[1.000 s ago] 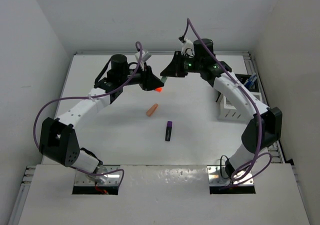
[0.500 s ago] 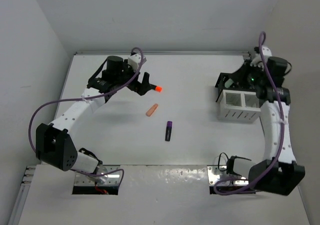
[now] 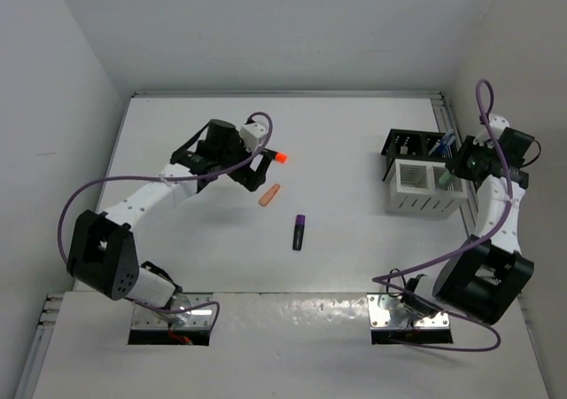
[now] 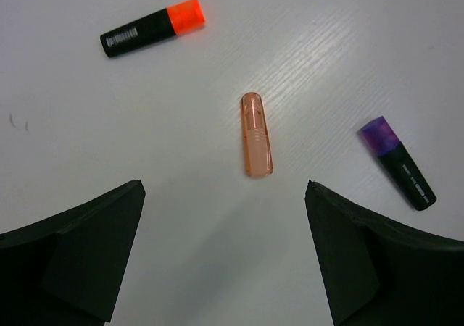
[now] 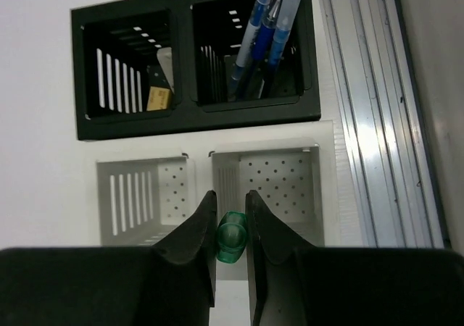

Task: Sort the stationery into containers
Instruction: Place the stationery into the container

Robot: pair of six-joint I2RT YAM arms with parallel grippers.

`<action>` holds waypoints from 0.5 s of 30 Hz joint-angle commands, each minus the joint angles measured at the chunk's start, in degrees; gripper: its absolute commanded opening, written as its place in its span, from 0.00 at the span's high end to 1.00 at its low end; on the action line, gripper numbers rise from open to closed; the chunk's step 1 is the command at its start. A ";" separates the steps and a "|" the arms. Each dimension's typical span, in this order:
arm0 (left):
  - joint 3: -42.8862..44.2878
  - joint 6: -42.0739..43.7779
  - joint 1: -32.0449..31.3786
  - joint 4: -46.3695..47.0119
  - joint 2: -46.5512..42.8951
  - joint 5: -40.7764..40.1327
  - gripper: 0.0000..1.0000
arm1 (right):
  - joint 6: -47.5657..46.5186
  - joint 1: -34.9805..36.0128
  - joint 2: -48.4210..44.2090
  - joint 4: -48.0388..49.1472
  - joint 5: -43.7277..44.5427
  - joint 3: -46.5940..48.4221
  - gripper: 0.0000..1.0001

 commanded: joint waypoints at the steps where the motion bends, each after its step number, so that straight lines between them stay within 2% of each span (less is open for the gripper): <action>1: -0.25 -1.20 -1.63 1.38 1.25 -5.07 0.00 | -4.11 0.00 1.12 5.46 0.71 -0.38 1.00; 4: -0.43 -1.64 -1.98 1.03 2.66 -7.19 0.00 | -5.71 0.08 3.06 6.60 1.67 -1.17 1.00; 8: -0.60 -1.47 -2.69 1.47 4.42 -7.89 0.00 | -7.82 0.35 4.38 8.89 2.38 -2.67 0.70; 9: -0.43 -1.47 -3.04 1.47 4.94 -7.89 0.00 | -7.73 0.35 4.55 8.72 2.38 -2.50 0.57; 10: -0.25 -1.47 -3.30 1.38 6.25 -7.89 0.00 | -7.47 0.35 4.47 8.63 2.21 -2.41 0.53; 15: 1.07 -2.87 -4.09 0.68 11.27 -6.49 0.00 | -3.79 0.52 2.28 7.58 0.54 -1.44 0.48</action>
